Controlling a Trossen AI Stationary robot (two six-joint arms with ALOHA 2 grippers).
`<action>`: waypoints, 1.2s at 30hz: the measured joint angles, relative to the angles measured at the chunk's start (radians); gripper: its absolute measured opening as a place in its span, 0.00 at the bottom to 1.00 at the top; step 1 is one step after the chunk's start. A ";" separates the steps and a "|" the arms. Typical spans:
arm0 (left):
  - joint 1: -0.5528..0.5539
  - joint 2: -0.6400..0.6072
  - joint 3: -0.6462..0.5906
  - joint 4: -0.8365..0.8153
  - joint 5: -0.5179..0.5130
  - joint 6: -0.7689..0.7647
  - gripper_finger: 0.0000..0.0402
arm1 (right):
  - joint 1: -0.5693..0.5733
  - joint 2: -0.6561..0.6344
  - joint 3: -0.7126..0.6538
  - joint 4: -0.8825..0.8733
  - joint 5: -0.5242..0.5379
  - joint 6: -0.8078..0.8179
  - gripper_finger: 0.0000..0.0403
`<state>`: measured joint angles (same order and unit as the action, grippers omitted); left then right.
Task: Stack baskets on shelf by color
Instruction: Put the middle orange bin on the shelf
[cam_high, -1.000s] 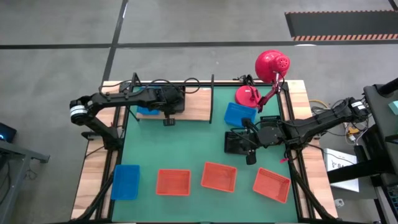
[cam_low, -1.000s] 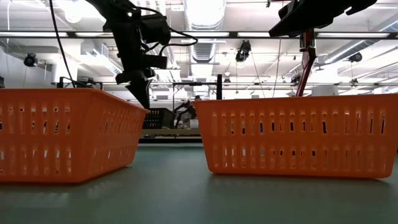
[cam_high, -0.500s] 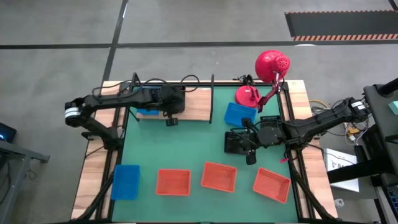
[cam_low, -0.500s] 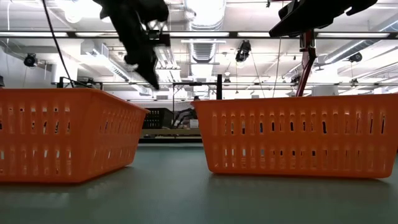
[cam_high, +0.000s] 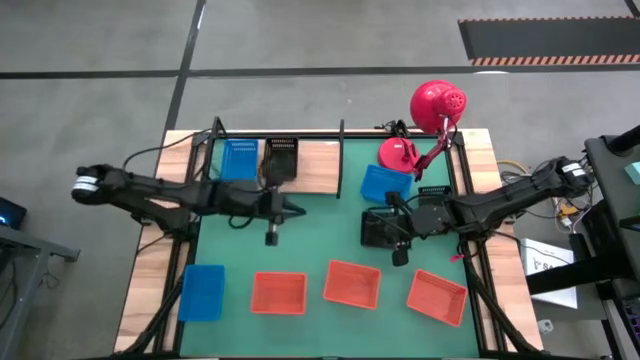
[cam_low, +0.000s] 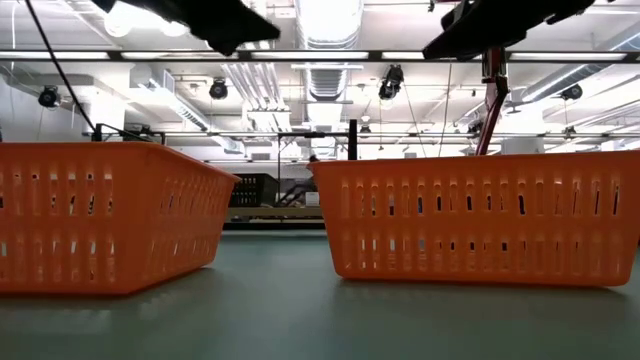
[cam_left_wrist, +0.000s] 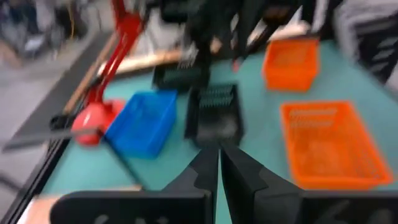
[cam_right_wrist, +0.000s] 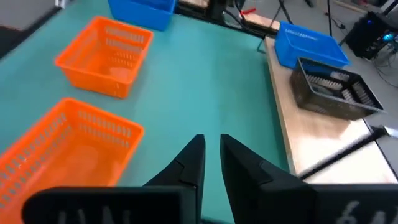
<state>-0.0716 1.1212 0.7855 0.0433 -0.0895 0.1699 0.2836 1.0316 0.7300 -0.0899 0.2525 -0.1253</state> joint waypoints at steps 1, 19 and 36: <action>-0.009 -0.013 -0.019 0.041 0.000 0.001 0.01 | 0.000 0.012 0.001 0.016 -0.022 -0.004 0.12; -0.011 -0.104 -0.090 0.180 -0.074 0.132 0.01 | 0.200 0.475 0.594 -0.699 -0.160 0.085 0.37; -0.011 -0.110 -0.090 0.184 -0.073 0.126 0.01 | 0.340 0.824 0.812 -1.038 -0.111 -0.051 0.33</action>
<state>-0.0830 1.0111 0.6952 0.2276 -0.1627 0.2955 0.6239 1.8554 1.5417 -1.1280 0.1411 -0.1761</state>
